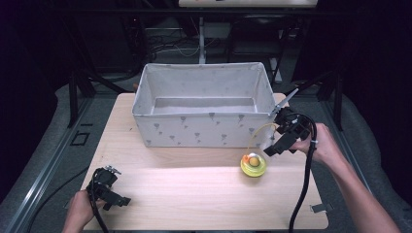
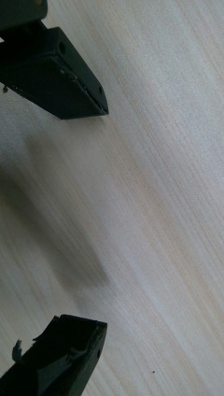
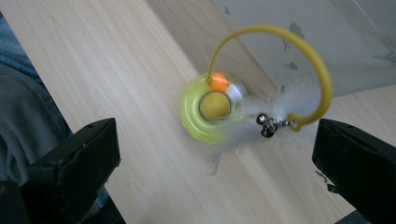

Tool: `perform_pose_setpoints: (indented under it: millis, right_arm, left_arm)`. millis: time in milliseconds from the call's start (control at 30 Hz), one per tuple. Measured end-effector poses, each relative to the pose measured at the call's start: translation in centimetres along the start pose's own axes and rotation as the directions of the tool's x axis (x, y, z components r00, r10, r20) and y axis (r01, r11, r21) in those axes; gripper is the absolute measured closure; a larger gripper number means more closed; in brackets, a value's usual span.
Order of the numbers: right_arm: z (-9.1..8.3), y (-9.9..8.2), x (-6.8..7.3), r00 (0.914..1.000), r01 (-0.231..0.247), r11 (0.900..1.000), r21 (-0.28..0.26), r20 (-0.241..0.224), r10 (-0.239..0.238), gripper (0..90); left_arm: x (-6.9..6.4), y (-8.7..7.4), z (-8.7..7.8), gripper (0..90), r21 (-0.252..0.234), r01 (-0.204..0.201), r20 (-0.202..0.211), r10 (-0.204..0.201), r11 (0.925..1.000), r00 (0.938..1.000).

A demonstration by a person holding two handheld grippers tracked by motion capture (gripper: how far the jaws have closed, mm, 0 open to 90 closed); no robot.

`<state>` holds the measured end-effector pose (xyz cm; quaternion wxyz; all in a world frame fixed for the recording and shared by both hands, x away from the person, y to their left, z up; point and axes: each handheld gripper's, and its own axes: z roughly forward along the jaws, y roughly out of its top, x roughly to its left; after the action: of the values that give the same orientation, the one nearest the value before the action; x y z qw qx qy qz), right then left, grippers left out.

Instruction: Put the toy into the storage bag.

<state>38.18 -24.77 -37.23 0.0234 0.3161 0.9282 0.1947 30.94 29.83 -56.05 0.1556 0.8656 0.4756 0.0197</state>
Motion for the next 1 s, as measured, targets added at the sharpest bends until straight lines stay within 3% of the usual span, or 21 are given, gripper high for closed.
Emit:
perform_pose_setpoints:
  millis: [333, 567, 633, 700, 733, 1000]
  right_arm:
    - [-1.0, 3.1, 0.0, 0.9993, 0.036, 0.999, 0.027, -0.009, -0.036, 2.6]
    - [-0.8, 4.6, 0.1, 0.9989, 0.047, 0.9978, 0.045, -0.009, -0.047, 7.3]
    - [-0.4, 5.1, 0.0, 0.9989, 0.046, 0.9971, 0.06, -0.012, -0.045, 15.0]
    - [-0.3, 5.2, 0.1, 0.9989, 0.047, 0.9969, 0.063, -0.012, -0.046, 16.0]
    - [0.0, 5.4, 0.1, 0.9988, 0.048, 0.9963, 0.072, -0.003, -0.048, 28.2]
    - [0.7, 6.1, 0.2, 0.9978, 0.049, 0.9923, 0.114, 0.039, -0.054, 51.3]
  left_arm:
    - [0.0, 0.1, 0.1, 0.1, 0.006, -0.008, -0.002, 0.008, 0.9999, 1.0]
    - [0.0, 0.0, 0.0, 0.1, 0.006, -0.009, 0.001, 0.009, 0.9999, 1.0]
    - [0.0, 0.0, -0.1, 0.2, 0.0, -0.01, -0.004, 0.01, 0.9999, 0.9999]
    - [0.0, 0.0, -0.1, 0.1, -0.003, -0.01, -0.004, 0.01, 0.9999, 0.9999]
    - [0.0, 0.0, -0.1, 0.1, -0.004, -0.009, -0.005, 0.009, 0.9999, 0.9999]
    - [-0.1, 0.1, -0.2, 0.2, -0.01, -0.016, -0.014, 0.016, 0.9998, 0.9998]
